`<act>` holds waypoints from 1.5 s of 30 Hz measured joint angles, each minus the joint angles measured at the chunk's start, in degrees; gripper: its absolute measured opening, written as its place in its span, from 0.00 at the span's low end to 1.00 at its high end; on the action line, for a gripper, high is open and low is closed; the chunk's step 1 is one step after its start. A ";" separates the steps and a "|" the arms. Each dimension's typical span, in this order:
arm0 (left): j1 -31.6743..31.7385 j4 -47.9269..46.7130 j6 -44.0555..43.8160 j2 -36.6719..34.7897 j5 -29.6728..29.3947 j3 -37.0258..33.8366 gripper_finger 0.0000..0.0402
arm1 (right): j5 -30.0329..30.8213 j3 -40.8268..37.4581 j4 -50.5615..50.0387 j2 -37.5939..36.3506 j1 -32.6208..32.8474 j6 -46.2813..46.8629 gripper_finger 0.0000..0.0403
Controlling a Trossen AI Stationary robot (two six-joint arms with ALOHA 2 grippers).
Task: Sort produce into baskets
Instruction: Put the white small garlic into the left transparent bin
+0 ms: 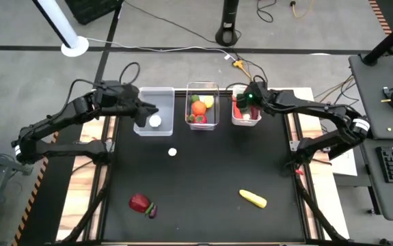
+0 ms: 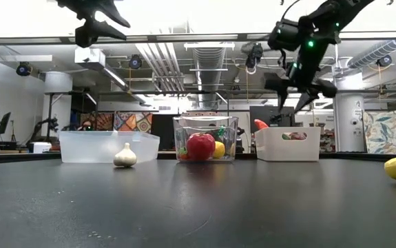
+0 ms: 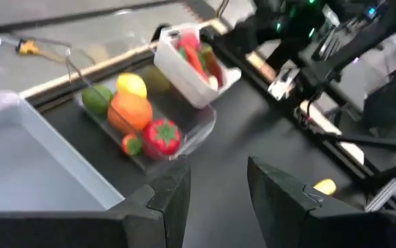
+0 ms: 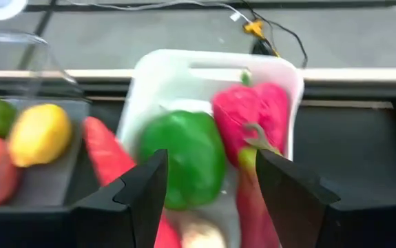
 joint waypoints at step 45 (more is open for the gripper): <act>-25.19 -6.35 -32.04 43.35 -16.39 -0.02 0.32 | -2.83 9.78 -1.23 -0.02 3.15 -9.22 0.52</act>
